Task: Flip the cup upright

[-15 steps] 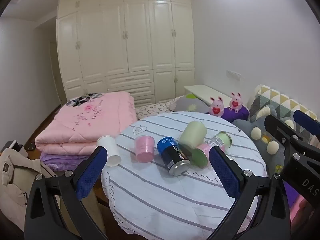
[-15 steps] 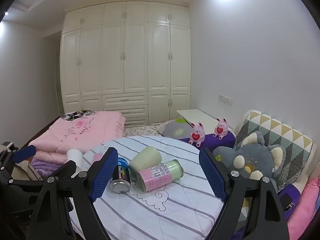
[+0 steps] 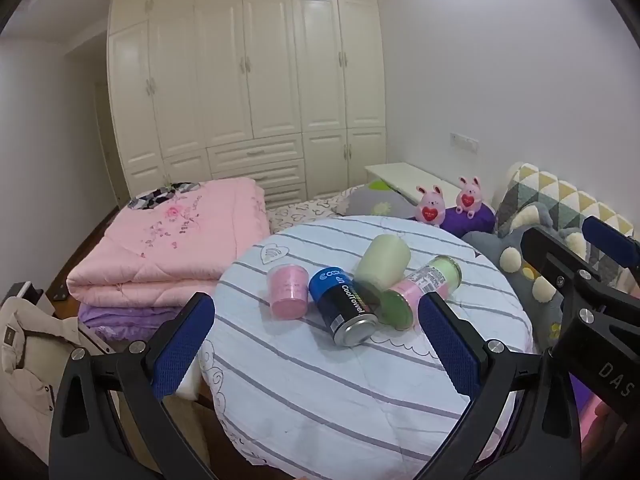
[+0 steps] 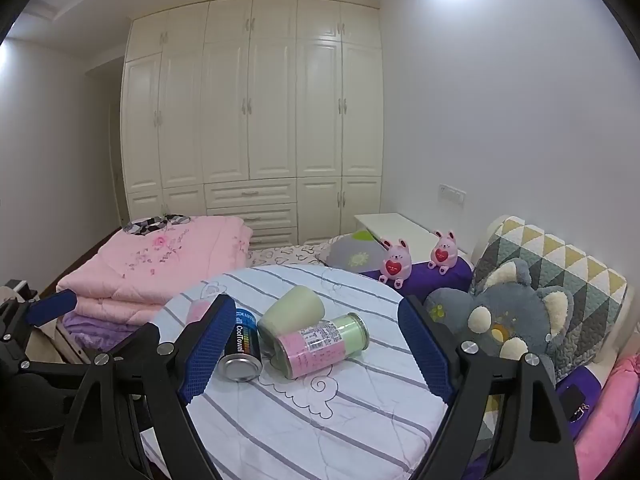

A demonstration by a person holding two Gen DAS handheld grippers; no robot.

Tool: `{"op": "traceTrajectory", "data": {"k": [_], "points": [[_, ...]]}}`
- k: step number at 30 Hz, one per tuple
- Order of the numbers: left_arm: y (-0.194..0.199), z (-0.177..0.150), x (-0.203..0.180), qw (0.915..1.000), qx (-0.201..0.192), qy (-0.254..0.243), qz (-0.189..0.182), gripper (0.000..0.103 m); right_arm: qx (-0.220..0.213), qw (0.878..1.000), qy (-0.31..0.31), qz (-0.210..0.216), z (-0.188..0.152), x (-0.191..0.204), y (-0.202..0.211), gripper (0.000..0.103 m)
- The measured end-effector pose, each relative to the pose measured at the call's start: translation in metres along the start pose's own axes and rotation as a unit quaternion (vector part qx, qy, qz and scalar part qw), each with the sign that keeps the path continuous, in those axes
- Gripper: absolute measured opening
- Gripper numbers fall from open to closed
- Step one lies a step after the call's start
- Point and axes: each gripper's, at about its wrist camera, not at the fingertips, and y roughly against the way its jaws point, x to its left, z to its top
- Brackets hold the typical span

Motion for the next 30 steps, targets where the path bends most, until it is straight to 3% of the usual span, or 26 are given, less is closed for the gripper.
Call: {"op": "traceTrajectory", "data": {"k": [30], "points": [[-0.0009, 0.0045, -0.0009, 1.0, -0.001, 0.002, -0.001, 0.103, -0.001, 1.0, 0.008, 0.0, 0.0057, 0.0045, -0.0024, 0.085]]}}
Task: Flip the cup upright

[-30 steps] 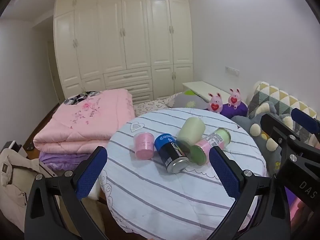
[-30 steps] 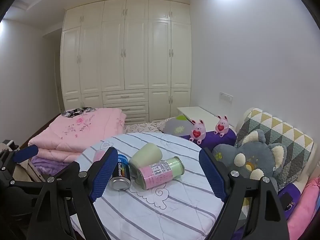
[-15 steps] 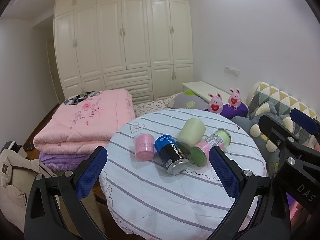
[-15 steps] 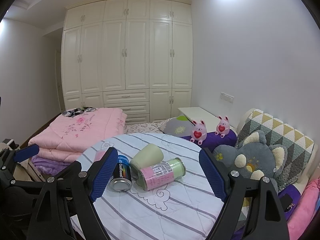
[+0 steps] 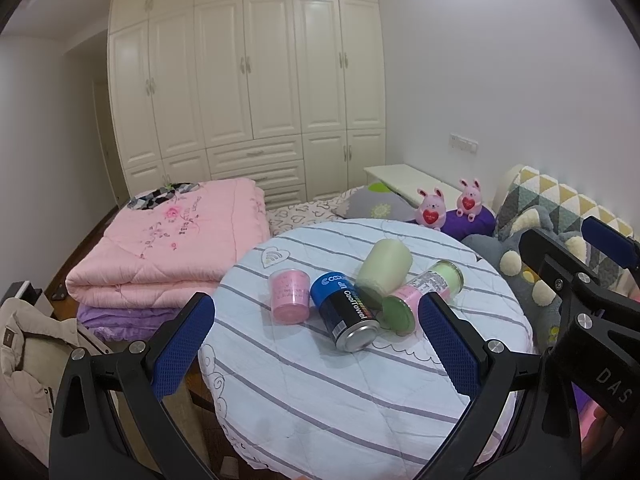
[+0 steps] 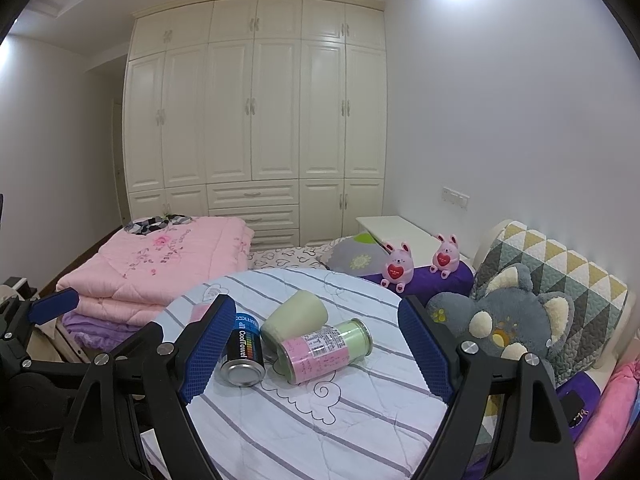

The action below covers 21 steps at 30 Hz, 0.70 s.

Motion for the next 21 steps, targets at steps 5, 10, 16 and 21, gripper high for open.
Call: {"op": "traceTrajectory", "data": {"k": [5, 10, 16, 21], "points": [[0.0, 0.0, 0.0, 1.0, 0.0, 0.0, 0.0, 0.103, 0.001, 1.0, -0.001, -0.003, -0.001, -0.002, -0.001, 0.085], [-0.002, 0.001, 0.001, 1.0, 0.002, 0.0, -0.005, 0.103, 0.005, 1.0, -0.005, -0.007, -0.001, -0.006, -0.004, 0.085], [-0.009, 0.004, -0.001, 0.9999, 0.008, -0.004, -0.007, 0.103, 0.007, 1.0, -0.006, -0.008, 0.001, -0.008, -0.006, 0.085], [-0.018, 0.001, -0.005, 0.9996, 0.024, -0.01, -0.009, 0.103, 0.019, 1.0, -0.009, -0.01, -0.001, -0.011, -0.014, 0.085]]}}
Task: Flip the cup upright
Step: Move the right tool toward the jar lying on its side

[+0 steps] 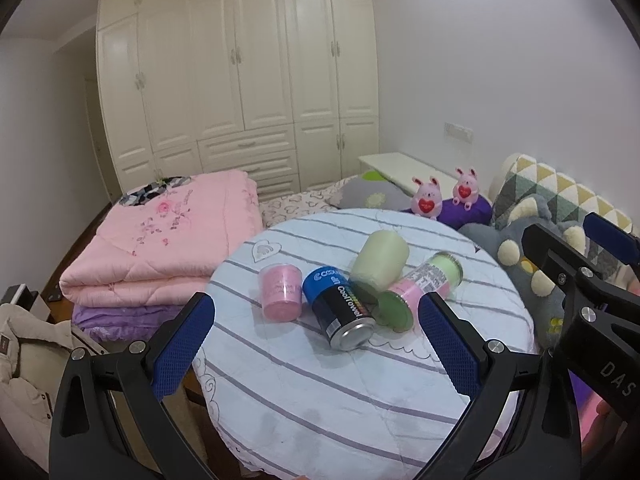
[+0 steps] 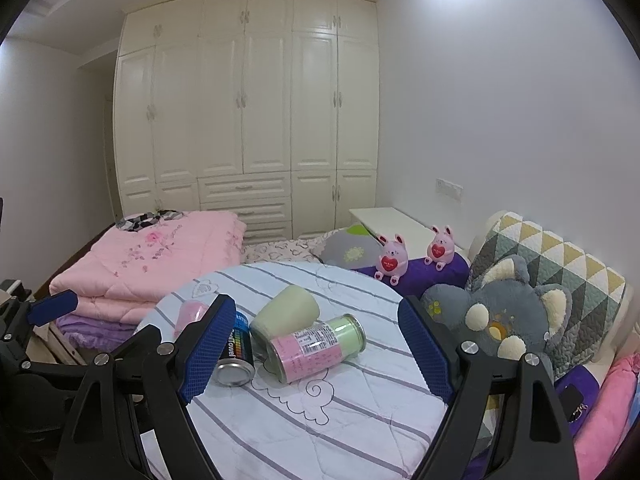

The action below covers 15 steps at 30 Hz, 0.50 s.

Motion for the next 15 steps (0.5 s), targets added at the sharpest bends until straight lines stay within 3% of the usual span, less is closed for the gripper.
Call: {"op": "traceTrajectory", "data": {"k": [9, 15], "points": [[-0.027, -0.013, -0.012, 0.9987, 0.05, -0.013, -0.006, 0.103, 0.063, 0.998, -0.012, -0.002, -0.015, -0.007, -0.023, 0.085], [-0.04, -0.02, -0.016, 0.9971, 0.074, -0.017, -0.005, 0.103, 0.081, 0.997, -0.019, 0.001, -0.022, -0.012, -0.03, 0.085]]}}
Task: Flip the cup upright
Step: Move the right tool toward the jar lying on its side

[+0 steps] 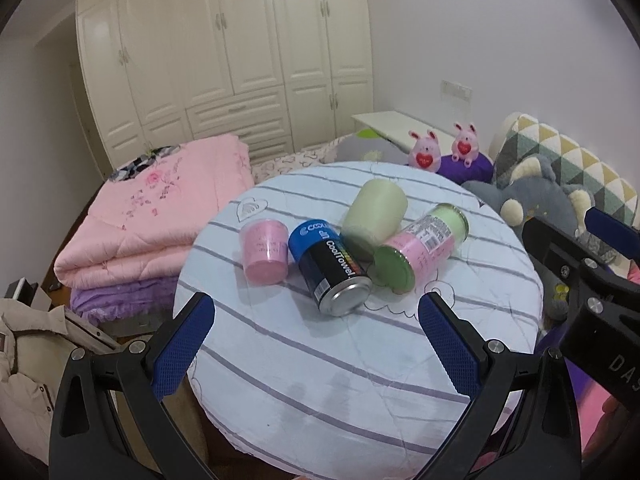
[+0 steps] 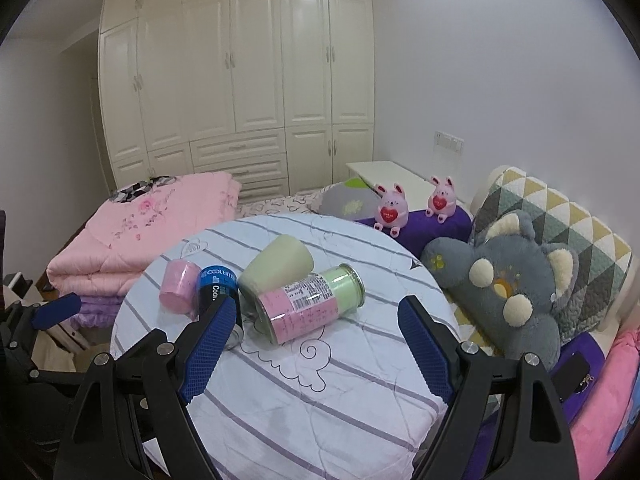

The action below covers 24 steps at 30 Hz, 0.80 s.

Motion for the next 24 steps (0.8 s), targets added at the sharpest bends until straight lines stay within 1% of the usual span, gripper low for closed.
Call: {"op": "traceTrajectory", "data": {"k": [5, 13, 24], "points": [[-0.007, -0.003, 0.0, 0.9999, 0.017, 0.0, 0.0, 0.103, 0.015, 1.0, -0.004, 0.002, -0.002, -0.002, -0.007, 0.085], [-0.016, -0.005, 0.0, 0.9995, 0.033, -0.003, 0.0, 0.103, 0.034, 0.999, -0.01, 0.005, -0.005, -0.005, -0.016, 0.085], [-0.014, 0.001, 0.002, 0.9998, 0.022, -0.001, 0.001, 0.103, 0.025, 1.0, -0.01, 0.007, 0.002, -0.004, -0.014, 0.085]]}}
